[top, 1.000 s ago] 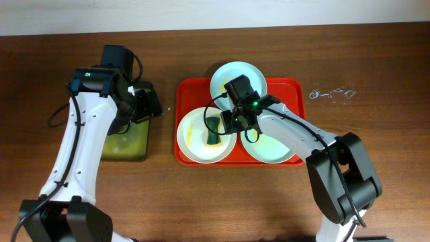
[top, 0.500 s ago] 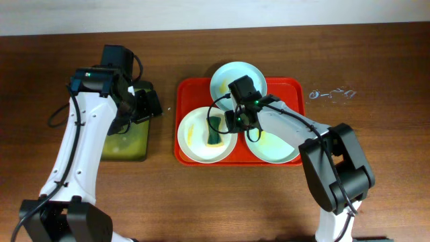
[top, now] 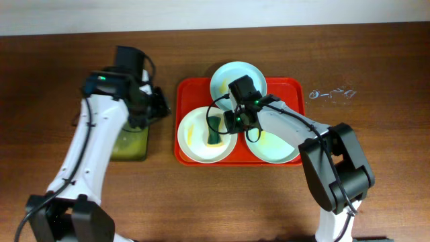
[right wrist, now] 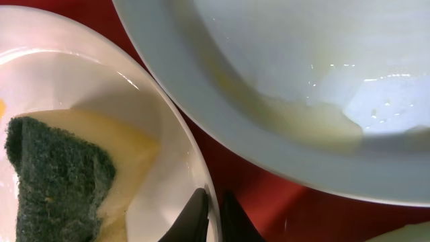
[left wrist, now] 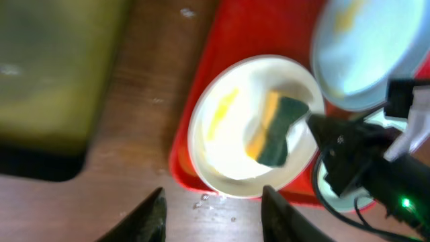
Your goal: Clean dirty plates on tray and stack at the side
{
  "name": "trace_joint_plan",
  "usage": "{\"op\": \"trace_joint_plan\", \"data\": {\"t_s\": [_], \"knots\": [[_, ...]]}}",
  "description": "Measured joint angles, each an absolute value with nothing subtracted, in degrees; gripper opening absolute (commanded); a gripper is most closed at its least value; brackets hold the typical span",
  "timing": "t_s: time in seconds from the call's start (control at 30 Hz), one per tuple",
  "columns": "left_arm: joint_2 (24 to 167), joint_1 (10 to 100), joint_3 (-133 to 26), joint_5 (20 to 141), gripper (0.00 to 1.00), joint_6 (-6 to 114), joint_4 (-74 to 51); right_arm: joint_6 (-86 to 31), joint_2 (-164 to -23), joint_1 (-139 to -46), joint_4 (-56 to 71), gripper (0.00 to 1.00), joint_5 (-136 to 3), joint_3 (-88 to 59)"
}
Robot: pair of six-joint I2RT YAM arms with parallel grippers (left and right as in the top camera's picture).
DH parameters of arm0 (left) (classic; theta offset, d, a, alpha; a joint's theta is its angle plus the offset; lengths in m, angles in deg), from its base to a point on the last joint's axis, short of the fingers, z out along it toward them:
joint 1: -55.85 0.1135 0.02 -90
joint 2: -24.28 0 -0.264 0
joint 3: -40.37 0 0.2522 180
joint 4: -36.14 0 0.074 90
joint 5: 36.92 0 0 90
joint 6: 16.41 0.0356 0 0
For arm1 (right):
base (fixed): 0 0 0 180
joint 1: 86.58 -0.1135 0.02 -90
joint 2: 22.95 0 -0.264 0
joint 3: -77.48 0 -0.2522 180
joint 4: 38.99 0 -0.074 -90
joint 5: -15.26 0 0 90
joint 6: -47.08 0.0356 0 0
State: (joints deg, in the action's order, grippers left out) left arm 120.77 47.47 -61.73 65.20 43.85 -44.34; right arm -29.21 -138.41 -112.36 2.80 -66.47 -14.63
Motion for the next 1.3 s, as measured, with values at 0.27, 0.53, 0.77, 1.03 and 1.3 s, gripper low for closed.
{"op": "trace_joint_plan", "data": {"t_s": [0.27,0.53,0.77,1.03,1.3], "knots": [[121.36,29.02,-36.16,63.54,0.57,37.23,-5.17,-29.27,-138.57,-112.23,2.76,0.12,-65.99,-14.52],[121.27,35.77,-35.76,77.92,0.66,40.22,-1.74,-29.36,-138.68,-112.23,2.80,0.15,-65.62,-14.52],[119.09,44.82,-33.16,84.74,0.40,49.86,-10.35,-29.36,-138.68,-112.23,2.76,0.17,-65.62,-14.52],[125.14,36.43,-27.55,83.12,0.35,46.65,8.93,-29.32,-138.68,-112.20,2.71,0.17,-65.62,-14.50],[129.31,35.21,-27.48,76.50,0.38,44.13,17.54,-29.32,-138.68,-112.20,2.71,0.17,-65.62,-14.52]]}}
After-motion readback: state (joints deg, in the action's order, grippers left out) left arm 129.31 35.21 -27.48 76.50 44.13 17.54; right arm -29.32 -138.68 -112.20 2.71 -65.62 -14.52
